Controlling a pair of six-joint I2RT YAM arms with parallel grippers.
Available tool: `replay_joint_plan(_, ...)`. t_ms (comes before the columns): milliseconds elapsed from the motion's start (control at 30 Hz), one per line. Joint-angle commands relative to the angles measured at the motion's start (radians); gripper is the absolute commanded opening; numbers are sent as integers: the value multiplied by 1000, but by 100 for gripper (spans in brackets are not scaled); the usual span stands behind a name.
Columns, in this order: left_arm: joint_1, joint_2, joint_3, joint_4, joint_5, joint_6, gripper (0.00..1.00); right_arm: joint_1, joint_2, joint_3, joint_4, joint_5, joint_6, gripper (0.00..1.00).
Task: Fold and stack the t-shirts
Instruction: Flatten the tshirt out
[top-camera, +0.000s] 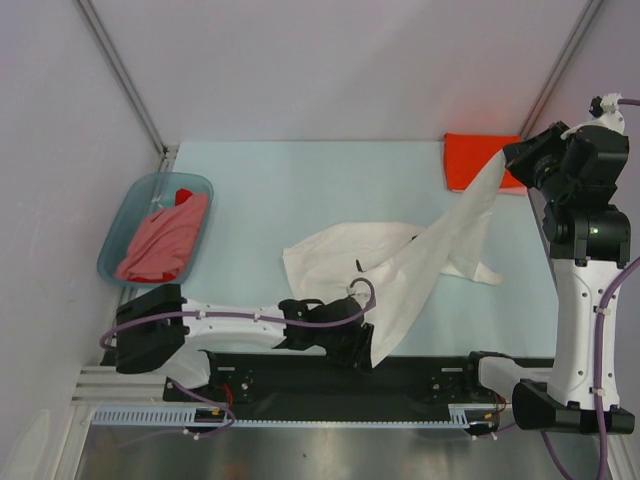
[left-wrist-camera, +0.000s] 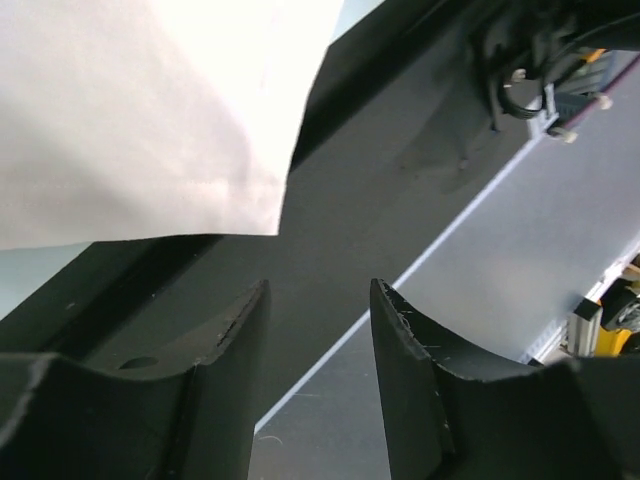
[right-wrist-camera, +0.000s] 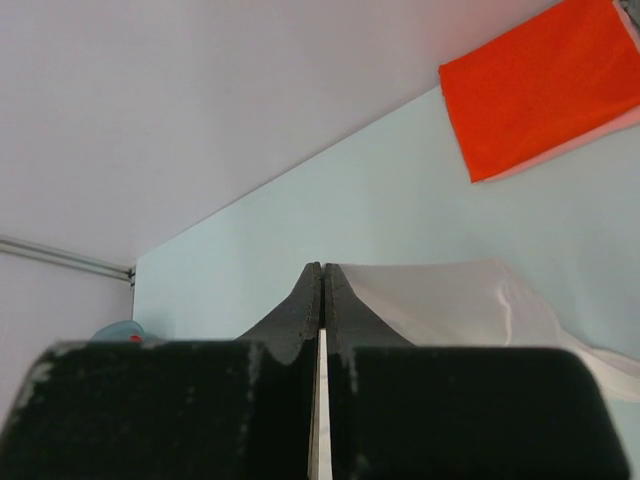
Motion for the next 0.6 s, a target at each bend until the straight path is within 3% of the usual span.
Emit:
replay_joint_plan(0,0,39,21,3,13,-4,50,4,-18,-2,46,-6,-12,0)
replay_joint_plan(300,17,134,4,90,67,-27,55,4,-17,-19,65,-17,-19,0)
replay_joint_plan(367,23,149,22,78,26,-11,54,4,-15,-19,66,-17,-22,0)
replay_joint_plan(567,-29,184,223,-205,-122,107,47,4,-14,-17,73,-22,-21,0)
